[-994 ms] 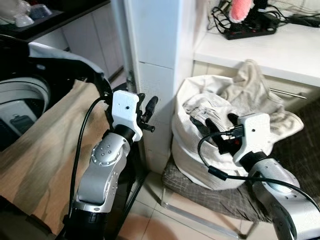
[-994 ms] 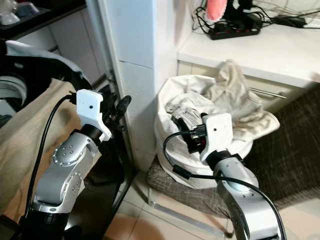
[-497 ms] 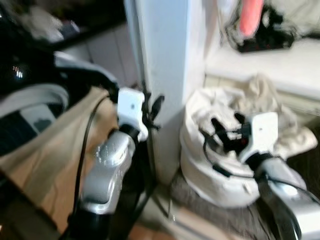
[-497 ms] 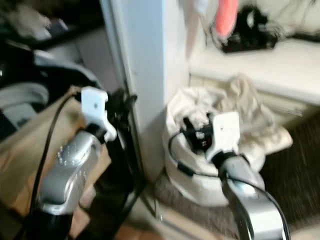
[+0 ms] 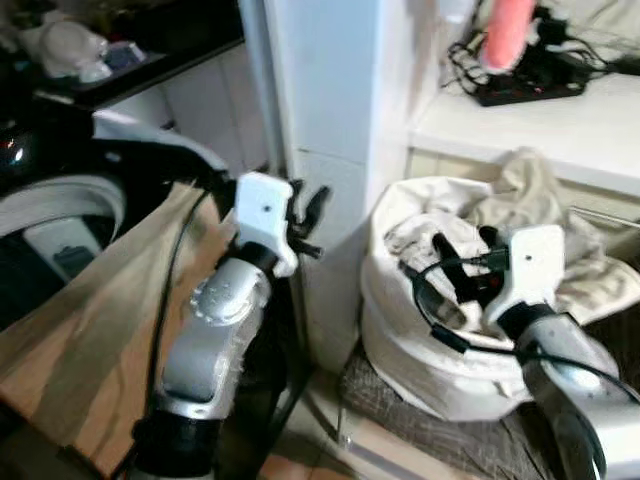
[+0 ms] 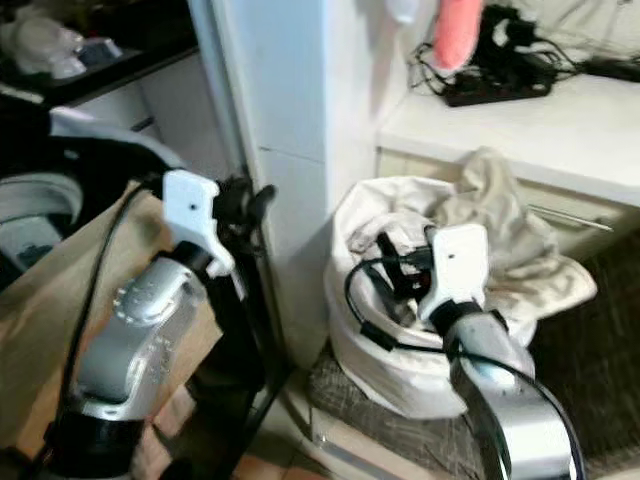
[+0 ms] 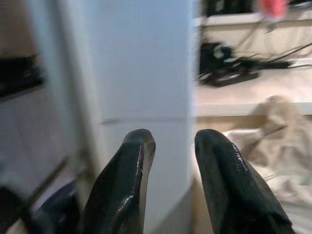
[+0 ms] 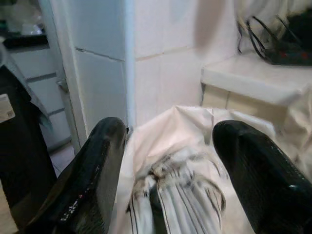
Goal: Clothes washing
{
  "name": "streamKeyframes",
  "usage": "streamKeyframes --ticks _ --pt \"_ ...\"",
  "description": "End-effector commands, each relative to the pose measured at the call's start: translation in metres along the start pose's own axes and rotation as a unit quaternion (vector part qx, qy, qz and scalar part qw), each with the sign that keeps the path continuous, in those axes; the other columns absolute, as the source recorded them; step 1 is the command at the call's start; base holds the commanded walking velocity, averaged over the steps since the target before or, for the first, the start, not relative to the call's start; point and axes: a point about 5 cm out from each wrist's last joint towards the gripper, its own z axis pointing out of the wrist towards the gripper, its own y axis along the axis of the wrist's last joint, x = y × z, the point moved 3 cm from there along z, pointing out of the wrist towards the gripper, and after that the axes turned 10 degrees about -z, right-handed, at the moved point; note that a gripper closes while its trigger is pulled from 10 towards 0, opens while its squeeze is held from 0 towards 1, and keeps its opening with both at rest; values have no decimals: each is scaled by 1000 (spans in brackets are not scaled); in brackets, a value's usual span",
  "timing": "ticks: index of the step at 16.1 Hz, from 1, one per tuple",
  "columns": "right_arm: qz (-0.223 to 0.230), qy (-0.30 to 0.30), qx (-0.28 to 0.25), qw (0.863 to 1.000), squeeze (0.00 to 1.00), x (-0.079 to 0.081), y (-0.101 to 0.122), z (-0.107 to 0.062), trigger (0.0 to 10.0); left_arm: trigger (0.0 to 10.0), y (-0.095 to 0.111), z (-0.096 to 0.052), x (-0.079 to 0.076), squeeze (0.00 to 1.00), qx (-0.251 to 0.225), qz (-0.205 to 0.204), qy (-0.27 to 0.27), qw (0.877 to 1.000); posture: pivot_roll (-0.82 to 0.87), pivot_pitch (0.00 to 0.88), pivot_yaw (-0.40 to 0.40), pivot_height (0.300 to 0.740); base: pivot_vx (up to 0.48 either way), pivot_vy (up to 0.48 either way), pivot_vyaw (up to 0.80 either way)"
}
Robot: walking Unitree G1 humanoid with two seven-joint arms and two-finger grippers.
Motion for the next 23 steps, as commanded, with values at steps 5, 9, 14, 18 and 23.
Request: streamKeyframes --ticks 5,9,14,18,23 --pt "-11 -48 89 995 1000 -59 -24 24 10000 10000 -10 1 4 0 36 -1 -27 999 -99 0 78 740 0 0 0" --pt "16 39 222 974 1000 -66 -62 46 10000 10000 -13 -1 -17 0 69 0 -130 989 -104 0 94 740 0 0 0" --pt "28 101 285 953 933 -61 -87 80 10000 10000 -25 -11 -34 0 123 2 -224 967 -86 0 80 740 0 0 0" --pt "19 165 351 922 0 -47 -108 73 8471 10000 -22 -12 -33 0 119 1 -218 969 -65 0 53 740 0 0 0" --pt "41 121 356 926 0 -64 -114 72 0 10000 -18 -13 -35 0 116 2 -228 967 -69 0 56 740 0 0 0"
